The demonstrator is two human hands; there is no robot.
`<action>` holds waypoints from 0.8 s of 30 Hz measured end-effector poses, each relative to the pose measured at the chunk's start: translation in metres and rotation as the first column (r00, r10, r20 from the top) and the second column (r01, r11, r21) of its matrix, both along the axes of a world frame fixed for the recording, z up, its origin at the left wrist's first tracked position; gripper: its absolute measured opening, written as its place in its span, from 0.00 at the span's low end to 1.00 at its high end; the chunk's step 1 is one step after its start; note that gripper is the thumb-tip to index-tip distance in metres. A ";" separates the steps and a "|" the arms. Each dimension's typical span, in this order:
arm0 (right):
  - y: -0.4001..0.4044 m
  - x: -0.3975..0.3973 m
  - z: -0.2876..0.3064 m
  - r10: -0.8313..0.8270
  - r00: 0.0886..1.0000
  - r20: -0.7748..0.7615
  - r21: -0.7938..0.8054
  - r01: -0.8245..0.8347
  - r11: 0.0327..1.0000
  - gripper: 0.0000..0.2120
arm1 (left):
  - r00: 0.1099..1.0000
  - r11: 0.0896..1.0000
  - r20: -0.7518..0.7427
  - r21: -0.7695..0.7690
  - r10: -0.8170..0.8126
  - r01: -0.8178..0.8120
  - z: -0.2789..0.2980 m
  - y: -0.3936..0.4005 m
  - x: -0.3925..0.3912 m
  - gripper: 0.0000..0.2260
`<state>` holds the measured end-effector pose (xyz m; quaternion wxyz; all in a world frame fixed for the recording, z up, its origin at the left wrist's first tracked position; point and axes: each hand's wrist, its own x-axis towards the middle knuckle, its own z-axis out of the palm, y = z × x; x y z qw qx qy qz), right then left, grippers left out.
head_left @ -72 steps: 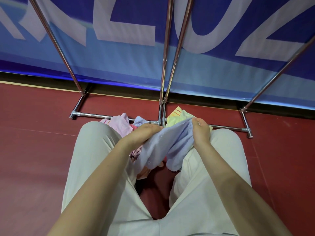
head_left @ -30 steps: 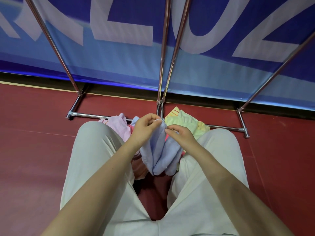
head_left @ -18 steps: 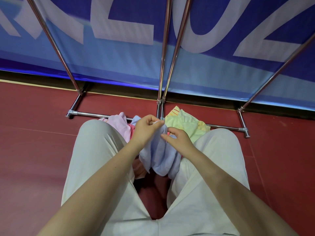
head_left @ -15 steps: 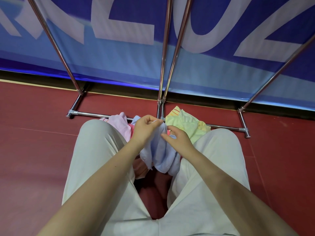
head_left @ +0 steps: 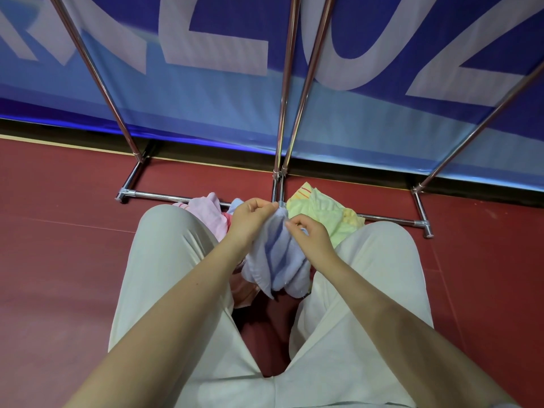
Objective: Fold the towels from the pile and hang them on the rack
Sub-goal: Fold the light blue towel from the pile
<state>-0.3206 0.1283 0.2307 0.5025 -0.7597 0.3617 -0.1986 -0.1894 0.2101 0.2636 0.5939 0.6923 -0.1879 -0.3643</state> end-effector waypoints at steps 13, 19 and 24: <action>-0.043 -0.016 0.023 -0.493 0.869 0.042 0.101 0.487 0.868 0.11 | 0.938 0.974 0.298 0.189 -0.177 0.124 -0.006 0.000 0.023 0.09; -0.039 -0.018 0.024 -0.431 0.903 0.009 0.133 0.426 0.895 0.11 | 0.998 0.998 0.016 -0.001 -0.068 0.068 0.009 0.005 0.017 0.08; -0.037 -0.012 0.019 -0.396 0.915 -0.073 0.198 0.402 0.894 0.10 | 0.995 0.994 0.056 0.081 -0.076 0.072 0.008 0.006 0.013 0.14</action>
